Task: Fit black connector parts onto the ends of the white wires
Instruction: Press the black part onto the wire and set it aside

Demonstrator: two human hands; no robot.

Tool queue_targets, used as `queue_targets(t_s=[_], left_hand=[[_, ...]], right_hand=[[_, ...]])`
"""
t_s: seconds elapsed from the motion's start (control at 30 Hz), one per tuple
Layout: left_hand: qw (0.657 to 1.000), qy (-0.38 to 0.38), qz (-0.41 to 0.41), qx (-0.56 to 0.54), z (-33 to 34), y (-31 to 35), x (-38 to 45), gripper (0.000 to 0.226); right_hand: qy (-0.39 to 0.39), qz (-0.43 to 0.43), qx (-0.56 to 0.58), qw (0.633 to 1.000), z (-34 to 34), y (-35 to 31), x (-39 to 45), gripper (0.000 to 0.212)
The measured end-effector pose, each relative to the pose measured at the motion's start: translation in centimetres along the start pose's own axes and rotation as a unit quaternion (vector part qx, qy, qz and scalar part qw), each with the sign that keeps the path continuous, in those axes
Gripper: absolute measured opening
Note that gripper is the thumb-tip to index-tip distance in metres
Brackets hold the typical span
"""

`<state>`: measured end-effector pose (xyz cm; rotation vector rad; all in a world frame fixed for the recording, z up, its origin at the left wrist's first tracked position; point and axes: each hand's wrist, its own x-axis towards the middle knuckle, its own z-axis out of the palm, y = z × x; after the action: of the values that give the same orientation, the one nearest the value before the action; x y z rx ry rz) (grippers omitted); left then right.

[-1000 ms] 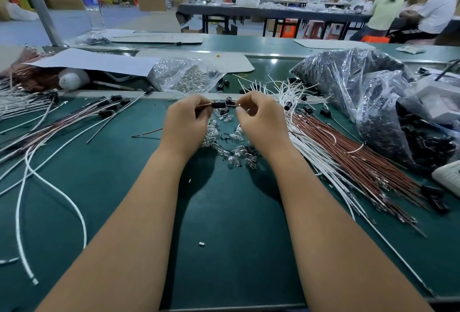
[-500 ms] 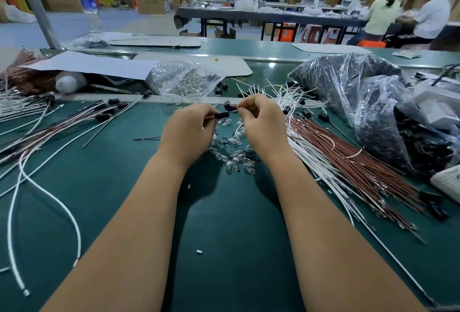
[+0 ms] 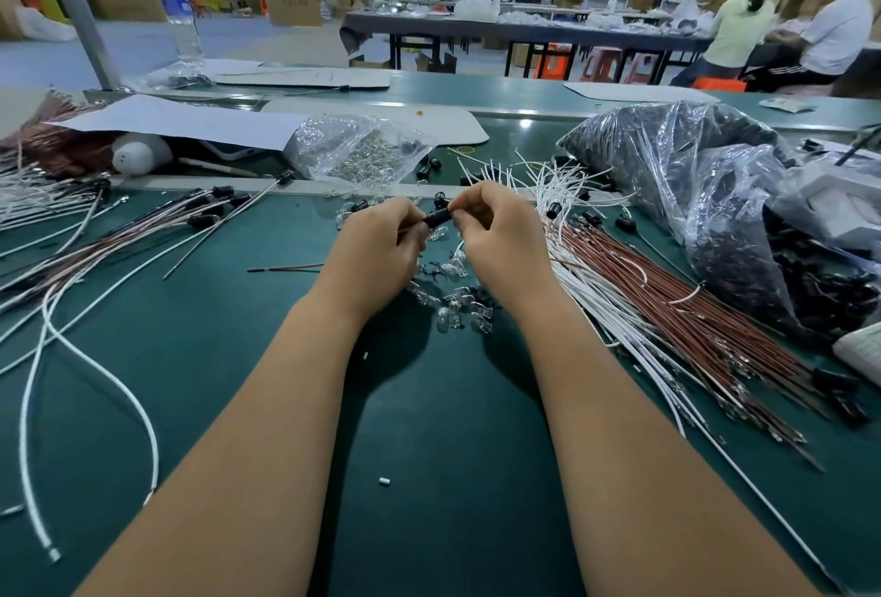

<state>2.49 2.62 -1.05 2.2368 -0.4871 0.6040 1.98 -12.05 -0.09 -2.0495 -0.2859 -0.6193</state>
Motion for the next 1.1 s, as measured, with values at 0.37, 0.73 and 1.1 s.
queue_targets(t_s=[0.37,0.73,1.1], left_hand=[[0.996,0.015,-0.042,-0.074,0.22,0.3,-0.18,0.015],[0.996,0.031,-0.02,-0.079,0.11,0.46,-0.28,0.011],[0.997,0.072,0.006,-0.041,0.26,0.1,-0.22,0.008]], right_hand=[[-0.007,0.034,0.033,0.999,-0.19,0.02,-0.01,0.015],[0.023,0.047,0.028,0.998,0.0,-0.01,0.23,0.007],[0.027,0.034,0.02,0.999,-0.07,-0.1,0.09,0.009]])
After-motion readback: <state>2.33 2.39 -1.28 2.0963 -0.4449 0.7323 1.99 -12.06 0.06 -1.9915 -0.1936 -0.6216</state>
